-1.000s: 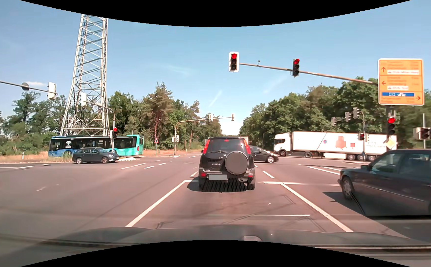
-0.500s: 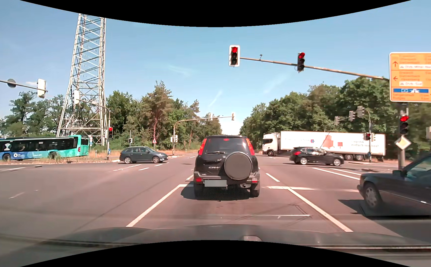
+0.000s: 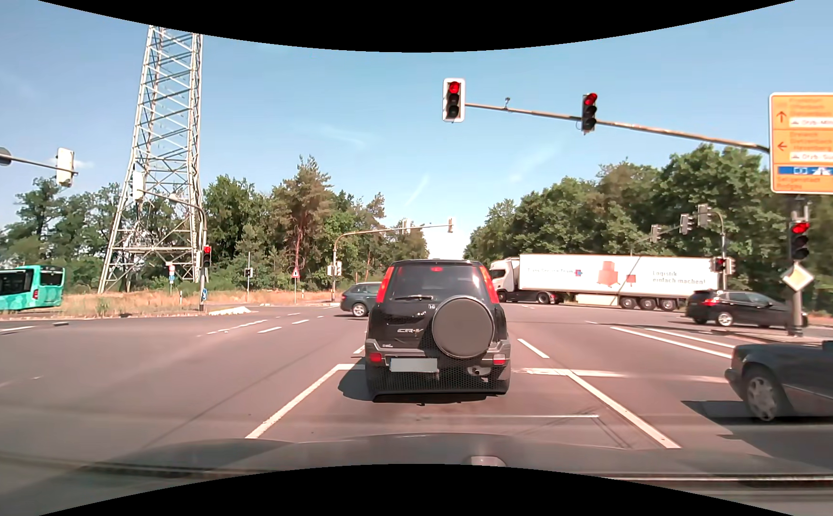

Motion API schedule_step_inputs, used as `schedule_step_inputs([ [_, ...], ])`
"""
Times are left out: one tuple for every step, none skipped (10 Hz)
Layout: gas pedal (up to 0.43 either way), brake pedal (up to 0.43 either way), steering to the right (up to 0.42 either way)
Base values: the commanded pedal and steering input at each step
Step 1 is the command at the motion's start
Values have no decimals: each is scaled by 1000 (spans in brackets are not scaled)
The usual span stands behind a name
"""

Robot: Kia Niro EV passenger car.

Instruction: Follow the waypoints while adhering to traffic rules and regulations

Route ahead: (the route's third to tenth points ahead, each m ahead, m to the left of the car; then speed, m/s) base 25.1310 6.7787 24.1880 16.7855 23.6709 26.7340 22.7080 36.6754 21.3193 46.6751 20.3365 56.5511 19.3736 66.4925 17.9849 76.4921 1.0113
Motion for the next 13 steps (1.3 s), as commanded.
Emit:
schedule_step_inputs([
  [0,226,-3],
  [0,226,-4],
  [0,226,-4],
  [0,226,-4],
  [0,226,-4],
  [0,226,-4],
  [0,226,-4],
  [0,226,-4],
  [0,226,-4],
  [0,226,-4],
  [0,226,-4],
  [0,226,-5],
  [0,220,-5],
])
